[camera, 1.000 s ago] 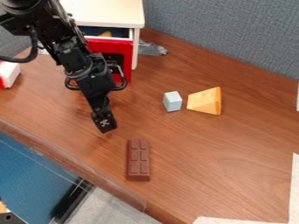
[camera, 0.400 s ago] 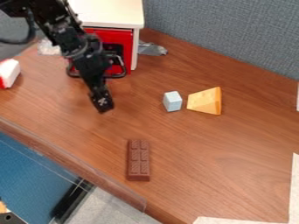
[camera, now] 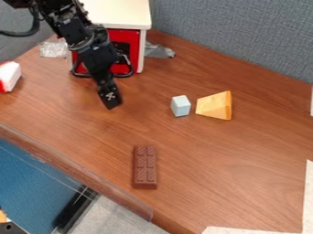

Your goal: Close the drawer

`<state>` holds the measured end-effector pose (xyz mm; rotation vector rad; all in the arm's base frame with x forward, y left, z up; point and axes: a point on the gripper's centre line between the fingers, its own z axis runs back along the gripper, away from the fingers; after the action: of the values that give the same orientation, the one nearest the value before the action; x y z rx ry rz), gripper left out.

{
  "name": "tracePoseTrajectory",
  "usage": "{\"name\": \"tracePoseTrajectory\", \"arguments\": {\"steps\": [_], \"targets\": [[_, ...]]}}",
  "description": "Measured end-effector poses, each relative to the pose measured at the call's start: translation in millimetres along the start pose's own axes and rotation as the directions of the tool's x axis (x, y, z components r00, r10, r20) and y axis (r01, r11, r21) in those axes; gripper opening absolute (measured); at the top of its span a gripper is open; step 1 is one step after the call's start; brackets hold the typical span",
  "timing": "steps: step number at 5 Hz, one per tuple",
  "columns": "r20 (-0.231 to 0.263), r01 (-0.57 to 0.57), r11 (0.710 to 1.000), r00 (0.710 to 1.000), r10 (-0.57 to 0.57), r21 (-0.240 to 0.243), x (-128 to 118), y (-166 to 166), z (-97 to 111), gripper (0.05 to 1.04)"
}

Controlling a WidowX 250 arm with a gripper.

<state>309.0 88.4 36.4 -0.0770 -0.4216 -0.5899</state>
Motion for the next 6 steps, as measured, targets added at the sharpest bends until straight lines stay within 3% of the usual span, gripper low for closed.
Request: {"name": "tracePoseTrajectory", "arguments": {"steps": [3,4,5,6], "targets": [[-0.017,0.008,1.000,1.000,-0.008,-0.020,-1.6,2.4,-4.9,0.998],[-0.012,-0.071,0.995,0.997,0.070,-0.066,-6.4,6.4,14.9,0.999],[0.017,-0.097,0.992,0.995,0.098,-0.077,-5.2,0.7,52.3,0.999],[0.011,-0.126,0.986,0.992,0.128,-0.106,-13.6,-9.2,83.0,0.999]]}}
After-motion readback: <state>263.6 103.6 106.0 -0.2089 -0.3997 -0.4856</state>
